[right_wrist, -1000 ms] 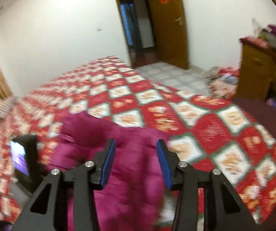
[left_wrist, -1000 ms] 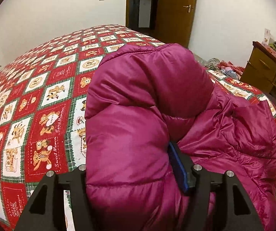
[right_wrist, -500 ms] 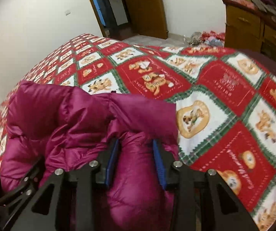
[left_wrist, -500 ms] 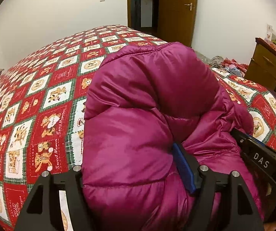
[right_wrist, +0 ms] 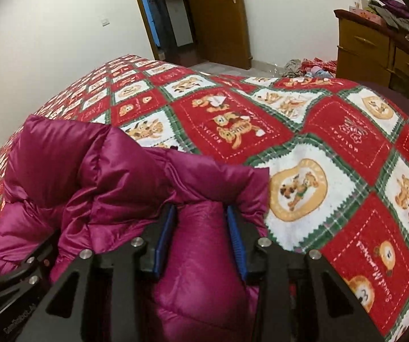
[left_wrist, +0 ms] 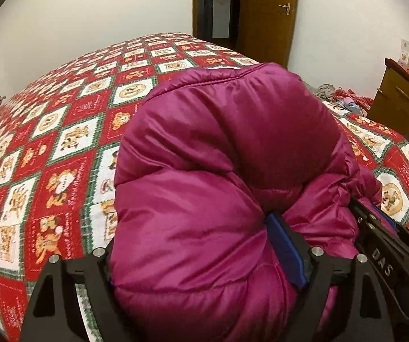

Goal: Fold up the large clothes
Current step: 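Hold the lifted jacket bundle with both grippers and lower it onto the quilt, then press the magenta jacket bundle flat onto the quilt with both grippers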

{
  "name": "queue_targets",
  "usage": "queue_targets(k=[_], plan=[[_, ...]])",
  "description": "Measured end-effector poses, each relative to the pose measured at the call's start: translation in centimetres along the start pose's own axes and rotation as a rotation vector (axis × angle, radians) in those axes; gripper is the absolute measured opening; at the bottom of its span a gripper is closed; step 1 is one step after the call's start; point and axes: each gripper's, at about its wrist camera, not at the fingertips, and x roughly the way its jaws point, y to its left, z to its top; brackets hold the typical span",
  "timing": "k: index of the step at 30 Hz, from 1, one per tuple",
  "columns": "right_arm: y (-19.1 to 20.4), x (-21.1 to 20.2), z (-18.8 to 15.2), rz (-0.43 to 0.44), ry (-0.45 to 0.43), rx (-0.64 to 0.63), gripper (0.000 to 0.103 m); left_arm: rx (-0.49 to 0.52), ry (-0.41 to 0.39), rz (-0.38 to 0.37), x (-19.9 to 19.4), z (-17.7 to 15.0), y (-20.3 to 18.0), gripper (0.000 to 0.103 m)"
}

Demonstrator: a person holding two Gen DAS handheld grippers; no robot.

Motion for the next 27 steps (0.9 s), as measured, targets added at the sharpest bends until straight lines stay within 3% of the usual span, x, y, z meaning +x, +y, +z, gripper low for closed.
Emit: queue_targets(k=[14,17,20,23,27], plan=[[0.3,-0.3,-0.5,-0.021,-0.017,-0.027,0.040,0.019,-0.003,0.004,-0.2,-0.3,-0.3,0.088],[0.3,-0.3,-0.5,-0.019,-0.017,-0.027,0.040,-0.002,0.012,-0.040,-0.3,-0.1,0.3,0.088],[0.2,-0.4,-0.6,-0.016,-0.020,-0.028,0.040,-0.038,0.037,-0.129,-1.2,0.3,1.6,0.088],[0.2,-0.4,-0.6,-0.009,-0.026,-0.030,0.039,-0.104,-0.010,-0.195,-3.1,1.4,3.0,0.088],[0.2,-0.5,-0.6,-0.001,-0.030,-0.027,0.039,-0.062,-0.087,-0.166,-4.5,4.8,3.2,0.088]])
